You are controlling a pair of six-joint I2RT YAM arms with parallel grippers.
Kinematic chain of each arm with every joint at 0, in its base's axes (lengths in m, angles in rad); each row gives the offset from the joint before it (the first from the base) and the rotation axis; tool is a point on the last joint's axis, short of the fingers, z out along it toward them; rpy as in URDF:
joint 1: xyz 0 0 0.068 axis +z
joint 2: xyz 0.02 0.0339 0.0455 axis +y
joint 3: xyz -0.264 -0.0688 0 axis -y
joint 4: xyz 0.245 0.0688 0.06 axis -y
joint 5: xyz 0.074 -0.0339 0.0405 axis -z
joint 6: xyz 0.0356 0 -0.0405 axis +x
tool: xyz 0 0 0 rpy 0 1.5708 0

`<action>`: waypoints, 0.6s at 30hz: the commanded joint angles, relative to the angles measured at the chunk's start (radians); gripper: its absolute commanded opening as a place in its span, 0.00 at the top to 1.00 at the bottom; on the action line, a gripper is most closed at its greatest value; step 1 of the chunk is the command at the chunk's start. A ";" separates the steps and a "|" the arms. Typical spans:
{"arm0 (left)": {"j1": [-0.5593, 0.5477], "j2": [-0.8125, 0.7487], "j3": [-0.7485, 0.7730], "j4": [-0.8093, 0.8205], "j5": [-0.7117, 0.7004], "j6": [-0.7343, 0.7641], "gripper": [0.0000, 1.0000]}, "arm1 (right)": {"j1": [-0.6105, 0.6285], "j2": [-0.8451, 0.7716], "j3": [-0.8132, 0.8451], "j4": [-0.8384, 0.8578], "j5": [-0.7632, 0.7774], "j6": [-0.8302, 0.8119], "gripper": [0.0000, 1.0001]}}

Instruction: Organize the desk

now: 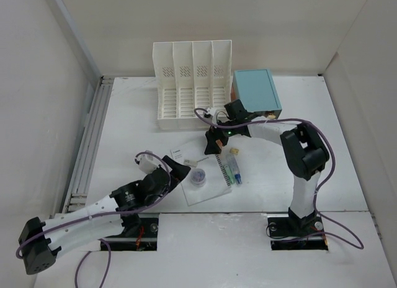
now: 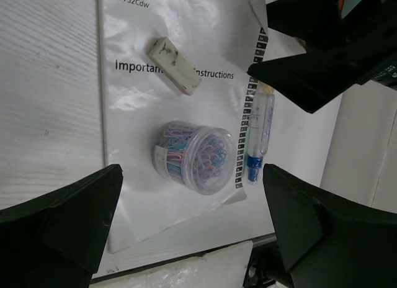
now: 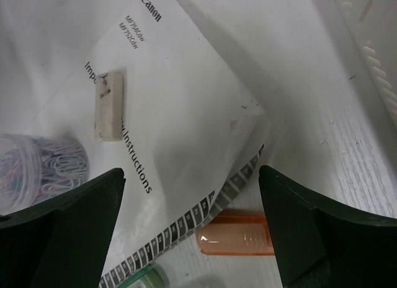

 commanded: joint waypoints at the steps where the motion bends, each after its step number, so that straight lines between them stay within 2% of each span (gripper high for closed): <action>1: -0.007 -0.017 -0.031 -0.037 0.017 -0.053 0.06 | 0.014 0.014 0.056 0.075 0.039 0.063 0.06; 15: -0.007 0.125 -0.013 0.030 0.114 -0.044 0.07 | 0.023 0.086 0.019 0.075 0.037 0.117 0.05; 18: -0.007 0.147 -0.013 0.053 0.127 -0.044 0.07 | 0.023 0.086 0.010 0.065 0.037 0.117 0.07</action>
